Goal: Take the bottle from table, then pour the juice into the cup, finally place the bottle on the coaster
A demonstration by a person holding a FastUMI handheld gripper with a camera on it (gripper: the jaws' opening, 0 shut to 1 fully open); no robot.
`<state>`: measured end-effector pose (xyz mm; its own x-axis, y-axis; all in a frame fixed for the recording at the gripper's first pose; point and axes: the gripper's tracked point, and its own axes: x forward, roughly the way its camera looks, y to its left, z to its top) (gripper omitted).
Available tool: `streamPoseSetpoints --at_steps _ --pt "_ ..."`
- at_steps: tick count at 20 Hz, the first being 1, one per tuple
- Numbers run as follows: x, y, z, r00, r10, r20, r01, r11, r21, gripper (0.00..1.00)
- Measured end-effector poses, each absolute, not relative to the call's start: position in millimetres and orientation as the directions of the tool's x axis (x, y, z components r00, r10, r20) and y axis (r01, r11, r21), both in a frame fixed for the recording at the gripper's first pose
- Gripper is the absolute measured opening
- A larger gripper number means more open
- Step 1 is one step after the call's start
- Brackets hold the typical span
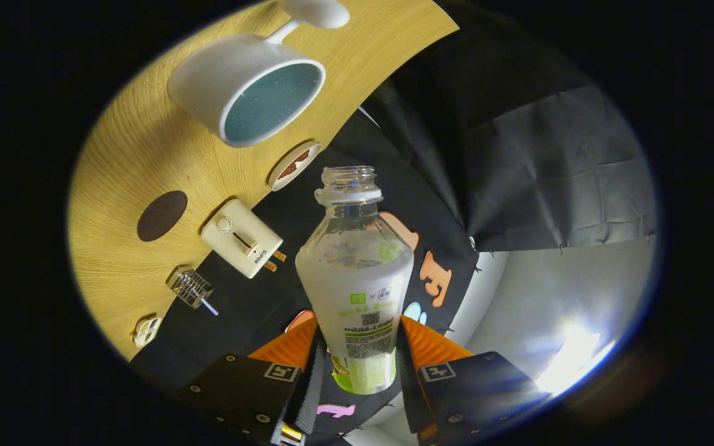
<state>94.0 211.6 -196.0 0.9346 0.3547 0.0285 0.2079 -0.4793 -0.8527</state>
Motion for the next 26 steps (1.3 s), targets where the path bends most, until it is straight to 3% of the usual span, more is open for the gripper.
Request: streamPoseSetpoints --at_steps 7,10,14,18,22,26 --pt "92 213 -220 0.947 0.322 -0.019 0.132 -0.439 -0.889 0.56" --pt "92 207 -257 0.957 0.258 -0.130 -0.034 -0.347 -0.937 0.56" --pt "78 200 -308 0.929 0.175 -0.325 -0.324 -0.036 -0.945 0.57" --pt "74 206 -328 0.886 0.163 -0.434 -0.461 0.219 -0.860 0.57" --pt "88 194 -350 0.838 0.134 -0.529 -0.520 0.494 -0.697 0.57" --pt "115 187 -344 0.839 0.165 -0.519 -0.474 0.690 -0.547 0.57"
